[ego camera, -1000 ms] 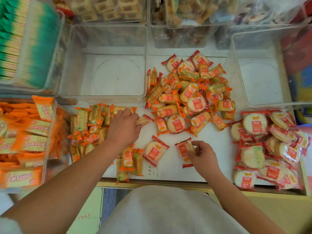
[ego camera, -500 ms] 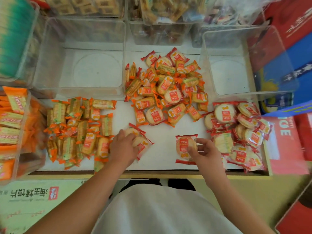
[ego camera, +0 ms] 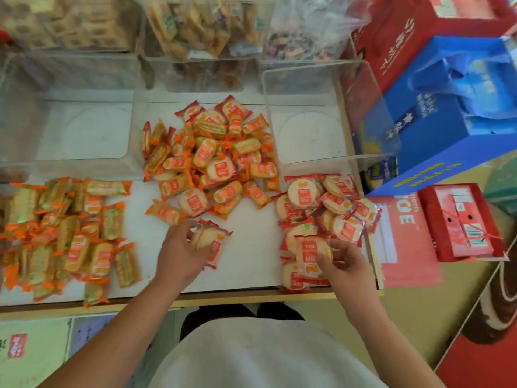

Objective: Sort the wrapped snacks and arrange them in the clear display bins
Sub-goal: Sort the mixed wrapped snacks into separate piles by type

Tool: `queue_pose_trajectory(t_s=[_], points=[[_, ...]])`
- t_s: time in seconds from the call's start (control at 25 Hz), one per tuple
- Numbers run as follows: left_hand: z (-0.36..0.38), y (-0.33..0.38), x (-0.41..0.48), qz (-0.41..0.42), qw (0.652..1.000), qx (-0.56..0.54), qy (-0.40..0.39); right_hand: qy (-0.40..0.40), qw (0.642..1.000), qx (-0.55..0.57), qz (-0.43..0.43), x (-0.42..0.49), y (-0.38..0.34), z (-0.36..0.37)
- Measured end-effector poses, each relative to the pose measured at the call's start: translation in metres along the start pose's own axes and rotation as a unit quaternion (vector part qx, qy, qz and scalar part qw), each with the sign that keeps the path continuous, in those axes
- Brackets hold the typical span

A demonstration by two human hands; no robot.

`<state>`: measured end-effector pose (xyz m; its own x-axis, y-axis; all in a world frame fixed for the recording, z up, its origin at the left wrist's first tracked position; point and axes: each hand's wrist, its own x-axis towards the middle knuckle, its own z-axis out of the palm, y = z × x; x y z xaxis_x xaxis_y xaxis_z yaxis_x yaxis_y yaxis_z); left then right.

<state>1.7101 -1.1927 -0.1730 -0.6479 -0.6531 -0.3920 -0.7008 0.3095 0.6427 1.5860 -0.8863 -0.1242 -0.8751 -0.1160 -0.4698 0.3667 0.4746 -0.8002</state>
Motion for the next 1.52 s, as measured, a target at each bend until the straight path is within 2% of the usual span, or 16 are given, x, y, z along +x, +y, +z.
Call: queue_pose_trajectory(t_s=[0.12,0.2,0.4,0.48,0.6,0.76,0.92,1.04,1.2,1.24,1.36,1.52], points=[[0.041,0.057,-0.022,-0.006,0.99,-0.137,-0.033,0.001,1.0,-0.001,0.0,0.017,0.011,-0.035],[0.07,0.098,-0.028,0.005,0.982,-0.18,-0.061,0.001,1.0,0.001,0.0,0.024,0.017,-0.054],[0.121,0.179,-0.004,0.0,0.971,-0.225,-0.077,0.01,0.999,0.038,0.001,0.033,0.025,-0.086],[0.135,0.191,0.008,0.009,0.981,-0.178,-0.082,0.019,0.999,0.048,0.004,0.036,0.029,-0.095],[0.149,0.189,0.004,0.036,0.992,-0.07,-0.102,0.011,0.999,0.049,0.005,0.04,0.032,-0.101],[0.148,0.173,-0.002,0.04,0.991,-0.075,-0.104,-0.033,0.999,0.006,-0.014,0.049,0.028,-0.094],[0.136,0.148,-0.014,0.018,0.994,-0.082,-0.077,-0.071,0.985,-0.137,-0.073,0.063,0.019,-0.076],[0.13,0.121,-0.03,-0.011,0.995,-0.072,-0.069,-0.098,0.95,-0.272,-0.115,0.076,0.014,-0.06],[0.133,0.093,-0.054,-0.029,0.996,-0.033,-0.077,-0.031,0.849,-0.458,-0.263,0.094,0.027,-0.047],[0.136,0.088,-0.06,-0.037,0.995,-0.026,-0.083,-0.014,0.84,-0.473,-0.265,0.097,0.029,-0.046],[0.143,0.076,-0.067,-0.053,0.994,-0.013,-0.093,-0.006,0.857,-0.457,-0.24,0.102,0.03,-0.048],[0.138,0.073,-0.053,-0.042,0.996,-0.01,-0.077,0.003,0.862,-0.428,-0.272,0.09,0.033,-0.05]])
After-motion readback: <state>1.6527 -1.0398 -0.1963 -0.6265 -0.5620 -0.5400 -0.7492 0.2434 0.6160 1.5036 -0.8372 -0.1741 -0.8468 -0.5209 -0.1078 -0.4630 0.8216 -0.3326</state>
